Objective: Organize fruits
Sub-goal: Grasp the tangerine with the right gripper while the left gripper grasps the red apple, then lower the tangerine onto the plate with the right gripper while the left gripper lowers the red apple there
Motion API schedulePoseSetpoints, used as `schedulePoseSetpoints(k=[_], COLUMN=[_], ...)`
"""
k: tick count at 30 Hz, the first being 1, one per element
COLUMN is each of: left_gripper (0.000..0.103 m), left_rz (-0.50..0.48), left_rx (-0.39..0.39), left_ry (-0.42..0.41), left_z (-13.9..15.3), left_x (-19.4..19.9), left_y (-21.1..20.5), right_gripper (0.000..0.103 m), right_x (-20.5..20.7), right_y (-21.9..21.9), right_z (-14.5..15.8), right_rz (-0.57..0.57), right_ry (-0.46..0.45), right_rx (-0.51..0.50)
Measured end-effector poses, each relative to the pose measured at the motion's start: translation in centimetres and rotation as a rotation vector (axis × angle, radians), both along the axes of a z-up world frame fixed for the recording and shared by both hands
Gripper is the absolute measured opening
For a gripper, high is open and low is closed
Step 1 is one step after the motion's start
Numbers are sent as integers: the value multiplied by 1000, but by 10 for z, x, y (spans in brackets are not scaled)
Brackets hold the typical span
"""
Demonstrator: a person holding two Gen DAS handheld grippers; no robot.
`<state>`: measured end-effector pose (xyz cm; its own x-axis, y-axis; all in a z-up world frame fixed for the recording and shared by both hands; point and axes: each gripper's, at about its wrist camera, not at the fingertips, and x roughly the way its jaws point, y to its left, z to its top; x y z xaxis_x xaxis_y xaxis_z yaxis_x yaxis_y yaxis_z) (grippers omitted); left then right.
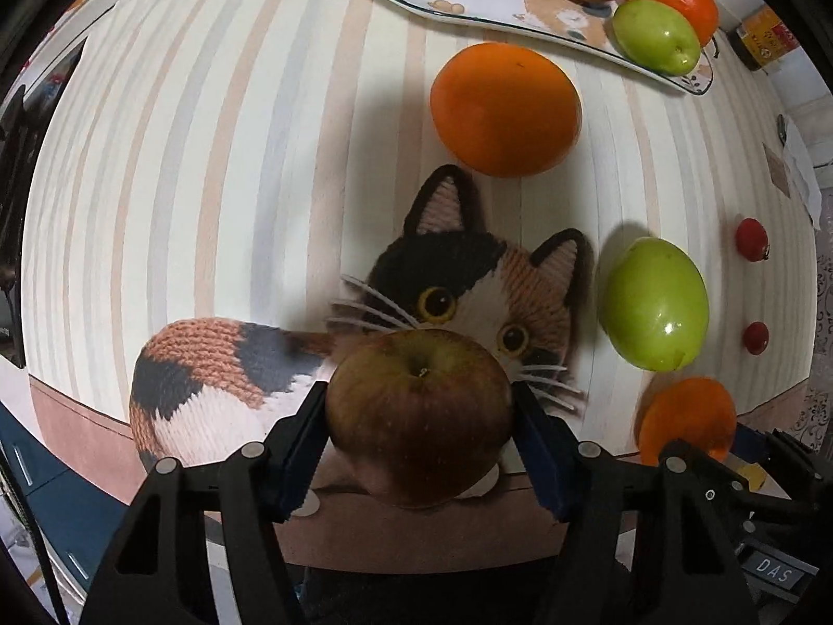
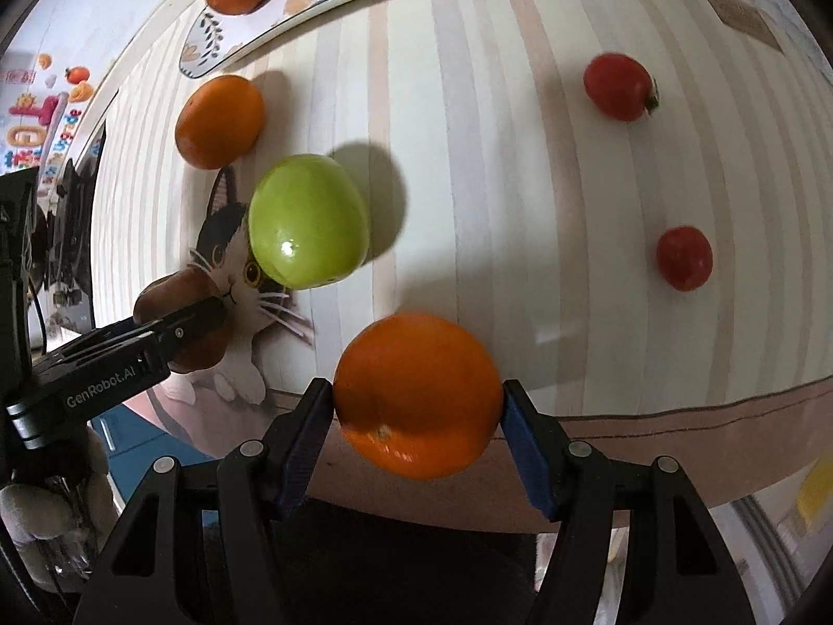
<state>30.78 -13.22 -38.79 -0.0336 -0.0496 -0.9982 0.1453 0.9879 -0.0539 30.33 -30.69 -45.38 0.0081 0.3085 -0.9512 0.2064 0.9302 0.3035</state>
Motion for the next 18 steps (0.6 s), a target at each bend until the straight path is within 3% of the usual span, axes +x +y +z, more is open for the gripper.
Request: schedulePoseSetpoints(k=[10,15,18], left_gripper=[65,65,65], left_rz=[26,43,42], left_rx=[-13,-51,-87], left_ry=[-14,-32,-78], left_z=[1,23,53], left_x=[-1,8,21], left_y=[3,21,27], right_gripper=[67,67,67], right_x=[10,9,12], right_y=[4,-7,-22], right_z=[6,19,43], right_rz=[63,42,21], right_ry=[-56,-90,-135], right_rx=[-54,-31,-8])
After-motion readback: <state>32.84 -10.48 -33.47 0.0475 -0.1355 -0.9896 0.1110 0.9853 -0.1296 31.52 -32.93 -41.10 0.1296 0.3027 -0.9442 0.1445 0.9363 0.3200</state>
